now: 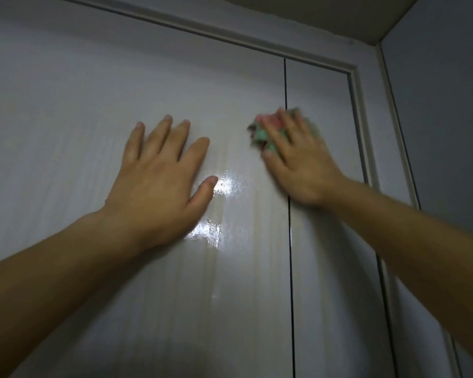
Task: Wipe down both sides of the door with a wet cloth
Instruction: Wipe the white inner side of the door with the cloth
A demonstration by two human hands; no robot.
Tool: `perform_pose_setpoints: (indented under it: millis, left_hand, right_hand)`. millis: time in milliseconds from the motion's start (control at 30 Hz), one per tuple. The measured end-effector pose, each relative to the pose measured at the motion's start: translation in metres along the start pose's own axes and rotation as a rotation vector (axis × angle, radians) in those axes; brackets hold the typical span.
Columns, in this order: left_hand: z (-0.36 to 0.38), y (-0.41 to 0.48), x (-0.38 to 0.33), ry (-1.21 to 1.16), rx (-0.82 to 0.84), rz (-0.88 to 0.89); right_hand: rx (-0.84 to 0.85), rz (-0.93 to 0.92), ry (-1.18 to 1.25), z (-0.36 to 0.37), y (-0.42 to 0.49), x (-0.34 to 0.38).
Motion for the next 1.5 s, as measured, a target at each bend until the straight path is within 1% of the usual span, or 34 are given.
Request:
perform_pose_setpoints:
  millis: [67,100,133,200,267,333,400,500,533,600,700,767,833,933,967,1000,1033,1133,1200,1233,1267,1367,1400,1433,1500]
  left_hand:
    - [0.003,-0.005,0.009,0.015,0.025,-0.012]
    - [0.005,-0.006,0.012,0.016,0.039,-0.010]
    - [0.006,-0.008,0.015,0.016,0.048,-0.005]
    - [0.008,-0.010,0.019,0.024,0.053,0.008]
    - [0.007,-0.008,0.023,0.041,0.057,0.011]
    - [0.007,-0.007,0.024,0.051,0.065,0.016]
    - [0.007,-0.007,0.024,0.048,0.060,0.026]
    - [0.006,-0.010,0.026,0.053,0.045,0.046]
    - [0.004,-0.010,0.027,0.047,0.038,0.047]
    - [-0.001,-0.009,0.030,0.006,0.021,0.049]
    - [-0.009,-0.011,0.039,-0.058,0.004,0.047]
    - [-0.011,-0.016,0.048,-0.029,0.011,0.046]
    - [-0.014,-0.021,0.060,0.010,0.006,0.033]
    - [-0.017,-0.028,0.083,0.036,0.020,-0.035]
    - [-0.017,-0.031,0.091,0.038,0.026,-0.057]
    - [-0.016,-0.033,0.096,0.039,0.036,-0.069]
    - [-0.015,-0.035,0.100,0.044,0.051,-0.068]
    - [-0.013,-0.038,0.104,0.068,0.070,-0.043]
    - [-0.013,-0.038,0.105,0.084,0.061,-0.030]
    - [-0.014,-0.038,0.106,0.082,0.055,-0.022]
    - [-0.014,-0.038,0.108,0.077,0.053,-0.012]
    - [-0.015,-0.040,0.114,0.066,0.045,0.027]
    - [-0.016,-0.041,0.118,0.047,0.040,0.035]
    - [-0.018,-0.041,0.123,0.018,0.037,0.037]
    - [-0.023,-0.043,0.133,-0.029,0.031,0.020]
  right_hand:
    - [0.018,0.164,0.060,-0.009,0.027,-0.017]
    - [0.013,0.198,0.071,-0.010,0.030,-0.015]
    - [-0.004,0.174,0.065,-0.007,0.028,-0.003]
    - [-0.044,0.012,0.044,0.005,0.005,0.036]
    - [-0.039,-0.136,0.044,0.014,-0.020,0.065]
    - [-0.012,-0.179,0.010,0.012,-0.015,0.064]
    - [-0.010,-0.087,-0.017,0.001,0.015,0.045]
    - [-0.012,0.113,0.069,-0.013,0.057,0.023]
    - [-0.019,0.127,0.082,-0.013,0.060,0.026]
    - [-0.032,0.042,0.076,-0.006,0.043,0.048]
    - [-0.052,-0.186,0.028,0.011,-0.010,0.091]
    - [-0.011,-0.239,0.003,0.014,-0.015,0.095]
    - [-0.001,-0.163,-0.020,0.004,0.014,0.081]
    - [0.000,0.097,0.074,-0.015,0.067,0.058]
    - [-0.004,0.139,0.091,-0.014,0.073,0.061]
    - [-0.011,0.124,0.093,-0.012,0.072,0.072]
    - [-0.024,0.067,0.080,-0.007,0.064,0.089]
    - [-0.061,-0.171,0.046,0.011,0.017,0.138]
    - [-0.031,-0.229,0.019,0.014,0.011,0.142]
    - [-0.023,-0.215,0.000,0.011,0.022,0.134]
    - [-0.018,-0.163,-0.018,0.005,0.039,0.122]
    - [0.016,0.090,0.045,-0.015,0.086,0.084]
    - [0.017,0.128,0.059,-0.016,0.091,0.086]
    - [0.006,0.117,0.046,-0.013,0.088,0.098]
    - [-0.043,-0.027,0.003,-0.001,0.063,0.144]
Point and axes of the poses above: each hand's wrist, its own y-axis towards the middle knuckle, its own z-axis out of the palm, x = y × z, the point moved 7 cm from there along y, towards the middle knuckle, and after that the axes turned 4 degrees about x, right-handed, at the moved point
